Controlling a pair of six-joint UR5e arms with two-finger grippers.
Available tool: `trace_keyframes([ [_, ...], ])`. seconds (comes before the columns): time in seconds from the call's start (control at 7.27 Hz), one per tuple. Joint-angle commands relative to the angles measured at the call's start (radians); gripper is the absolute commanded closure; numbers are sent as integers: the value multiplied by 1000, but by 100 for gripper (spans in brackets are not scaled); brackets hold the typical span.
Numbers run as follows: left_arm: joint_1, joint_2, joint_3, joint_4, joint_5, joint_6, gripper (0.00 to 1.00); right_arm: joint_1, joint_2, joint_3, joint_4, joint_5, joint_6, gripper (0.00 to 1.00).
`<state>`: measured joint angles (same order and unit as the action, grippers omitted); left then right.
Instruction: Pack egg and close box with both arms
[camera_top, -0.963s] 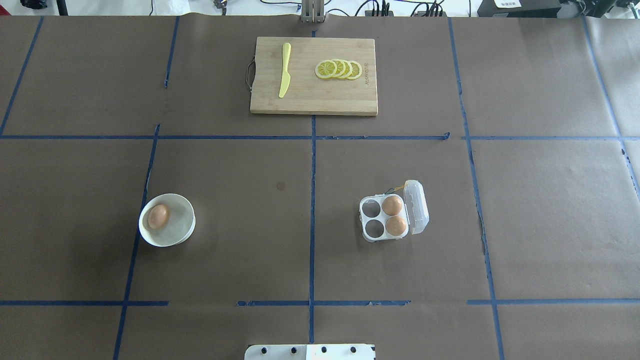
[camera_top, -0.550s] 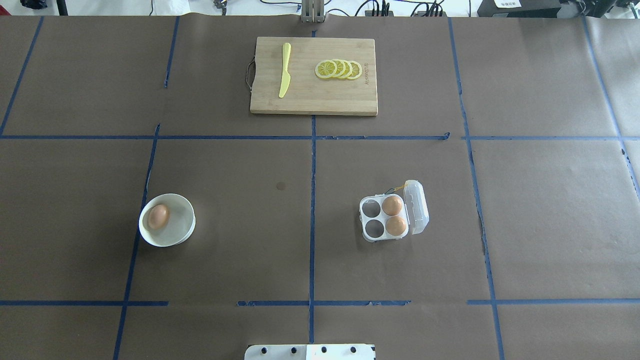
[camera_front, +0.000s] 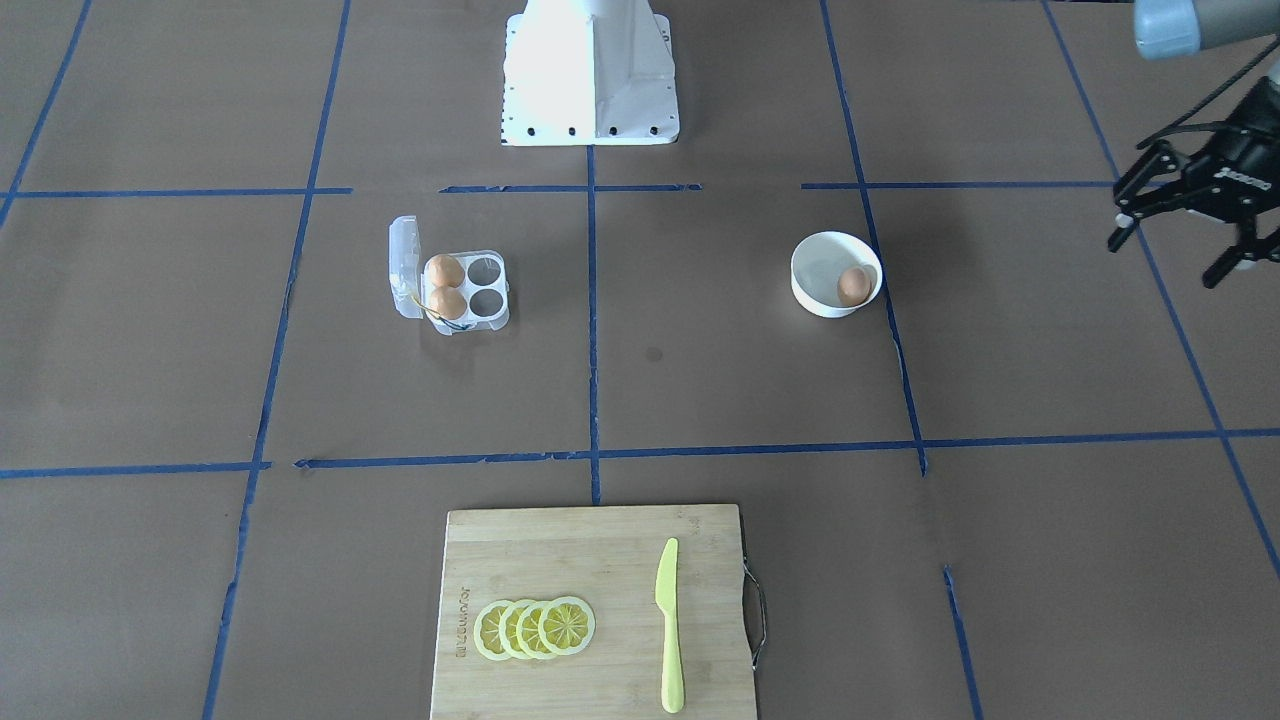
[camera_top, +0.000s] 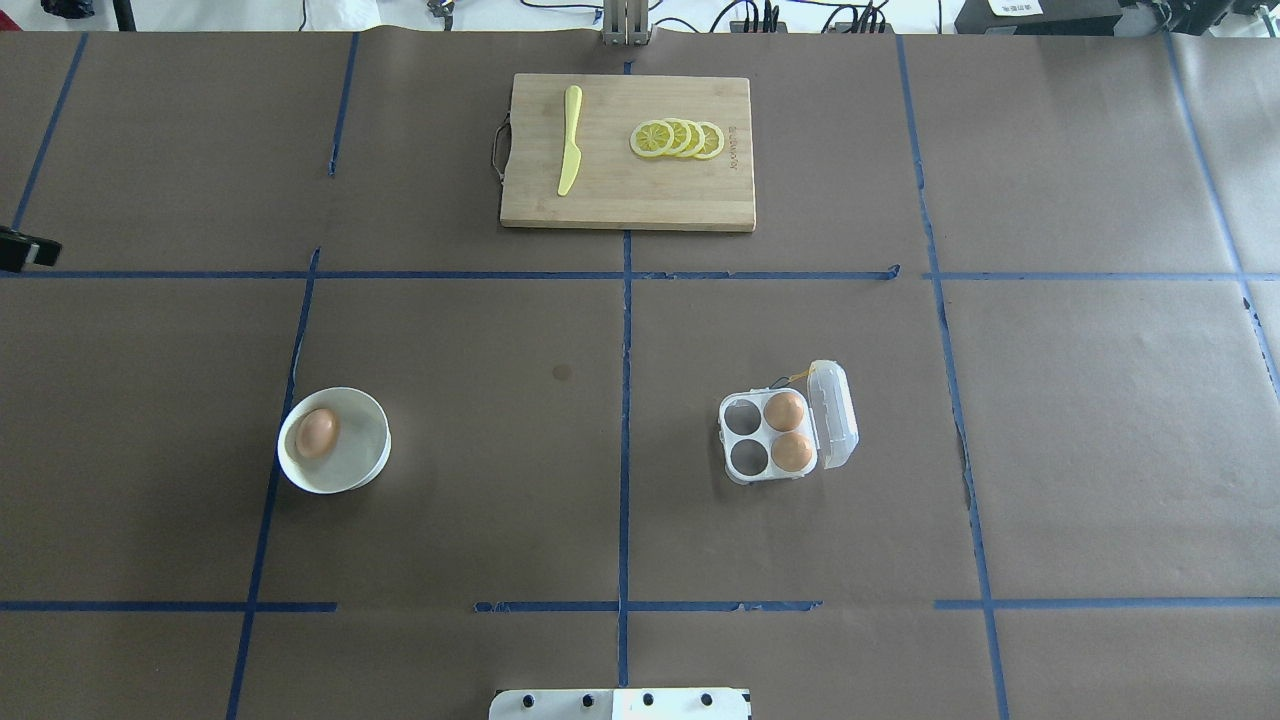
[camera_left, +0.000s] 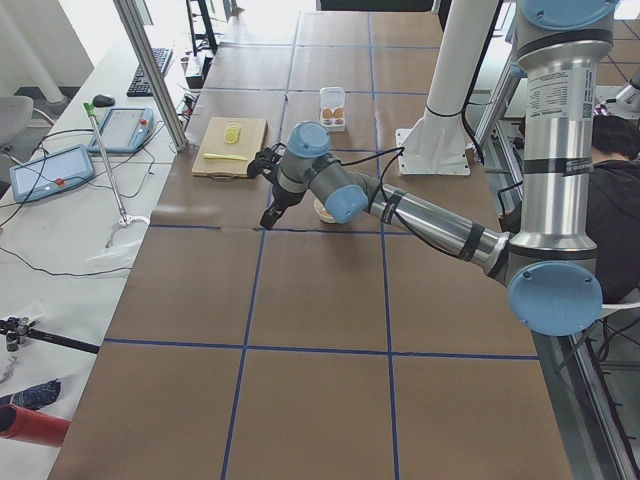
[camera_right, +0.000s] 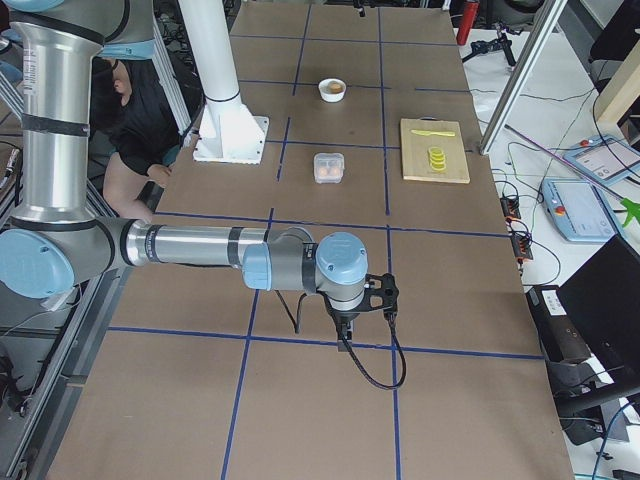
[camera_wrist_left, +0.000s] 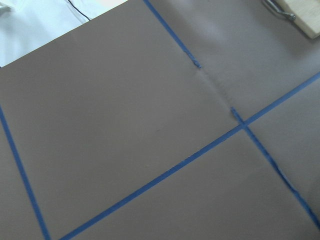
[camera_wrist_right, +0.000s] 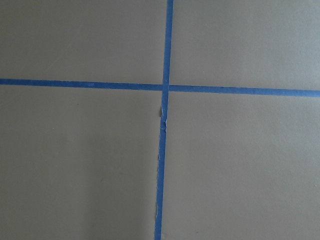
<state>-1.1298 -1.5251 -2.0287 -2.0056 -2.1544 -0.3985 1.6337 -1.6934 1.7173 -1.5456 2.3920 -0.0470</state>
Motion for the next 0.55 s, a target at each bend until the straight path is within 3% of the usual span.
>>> trace_keyframes([
  [0.0, 163, -48, -13, 5, 100, -278, 0, 0, 0, 1, 1, -1, -1, 0],
  [0.28, 244, -166, 63, 10, 88, -430, 0, 0, 0, 1, 1, -2, -1, 0],
  [0.41, 264, -228, 92, -5, 14, -481, 0, -1, 0, 1, 1, -1, 1, 0],
])
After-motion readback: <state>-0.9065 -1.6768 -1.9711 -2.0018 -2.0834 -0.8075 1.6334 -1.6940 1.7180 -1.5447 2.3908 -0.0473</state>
